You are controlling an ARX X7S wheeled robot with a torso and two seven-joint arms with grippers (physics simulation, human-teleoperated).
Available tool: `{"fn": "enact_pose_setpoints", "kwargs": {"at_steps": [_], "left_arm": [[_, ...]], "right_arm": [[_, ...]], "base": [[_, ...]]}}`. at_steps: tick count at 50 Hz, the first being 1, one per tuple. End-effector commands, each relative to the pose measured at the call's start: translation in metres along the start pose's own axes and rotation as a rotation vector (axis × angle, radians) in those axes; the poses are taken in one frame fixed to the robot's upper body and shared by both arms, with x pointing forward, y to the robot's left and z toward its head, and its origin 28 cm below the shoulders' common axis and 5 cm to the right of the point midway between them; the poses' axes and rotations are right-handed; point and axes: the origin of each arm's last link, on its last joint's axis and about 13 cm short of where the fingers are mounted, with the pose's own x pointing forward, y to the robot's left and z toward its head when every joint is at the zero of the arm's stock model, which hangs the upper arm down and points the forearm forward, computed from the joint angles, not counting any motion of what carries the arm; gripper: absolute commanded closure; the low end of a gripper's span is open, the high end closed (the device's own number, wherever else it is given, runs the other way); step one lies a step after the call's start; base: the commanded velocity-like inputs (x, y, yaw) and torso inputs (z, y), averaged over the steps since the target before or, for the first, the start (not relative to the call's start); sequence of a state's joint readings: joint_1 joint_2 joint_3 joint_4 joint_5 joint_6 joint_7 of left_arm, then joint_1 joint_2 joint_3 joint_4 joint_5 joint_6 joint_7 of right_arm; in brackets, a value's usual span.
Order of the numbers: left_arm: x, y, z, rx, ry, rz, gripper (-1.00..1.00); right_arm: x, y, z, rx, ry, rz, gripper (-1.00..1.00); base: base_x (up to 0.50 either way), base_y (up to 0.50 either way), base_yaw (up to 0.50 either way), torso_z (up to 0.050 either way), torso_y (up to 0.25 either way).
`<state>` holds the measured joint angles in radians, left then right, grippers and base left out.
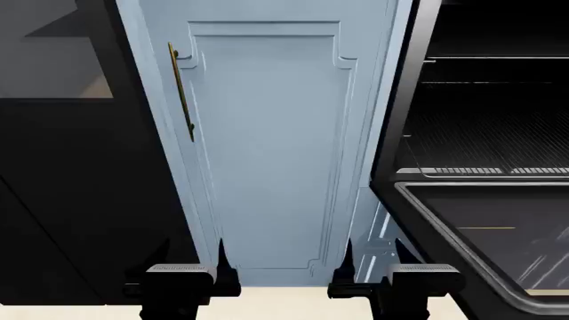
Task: Fully slide the bottom oven rack out.
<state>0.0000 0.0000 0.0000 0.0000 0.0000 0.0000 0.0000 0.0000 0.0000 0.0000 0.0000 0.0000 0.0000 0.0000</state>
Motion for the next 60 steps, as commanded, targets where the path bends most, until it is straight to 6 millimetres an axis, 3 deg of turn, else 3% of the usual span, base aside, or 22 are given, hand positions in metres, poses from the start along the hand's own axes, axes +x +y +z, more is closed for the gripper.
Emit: {"fn": "enact_pose_setpoints", "kwargs": {"at_steps": [1,12,39,45,49,60], "left_arm": [[0.000,0.000,0.000,-0.001,-0.002,0.001,-1.00],[-0.001,0.001,0.001,-0.017,-0.027,0.019,-1.00],[0.001,0.001,0.000,-0.037,-0.011,0.021,-1.00],[0.004,0.003,0.004,-0.090,0.069,0.000,-1.00],[-0.002,0.003,0.031,-0.133,0.071,0.003,-1.00],[-0.021,0.007,0.105,-0.116,0.147,0.010,-1.00]], "right_arm": [[0.000,0.001,-0.001,-0.012,0.001,-0.005,-1.00],[-0.003,0.003,-0.002,-0.094,-0.033,-0.016,-1.00],[-0.003,0.003,-0.002,-0.091,-0.039,-0.016,-1.00],[-0.002,0.001,0.004,-0.060,-0.001,-0.012,-1.00],[-0.004,0.000,0.021,-0.031,0.038,-0.021,-1.00],[-0.027,-0.009,0.109,-0.002,-0.047,-0.014,-1.00]], "base": [[0.00,0.00,0.00,0.000,0.000],[-0.02,0.00,0.00,0.000,0.000],[-0.50,0.00,0.00,0.000,0.000],[0.00,0.00,0.00,0.000,0.000],[0.00,0.00,0.00,0.000,0.000],[0.00,0.00,0.00,0.000,0.000]]}}
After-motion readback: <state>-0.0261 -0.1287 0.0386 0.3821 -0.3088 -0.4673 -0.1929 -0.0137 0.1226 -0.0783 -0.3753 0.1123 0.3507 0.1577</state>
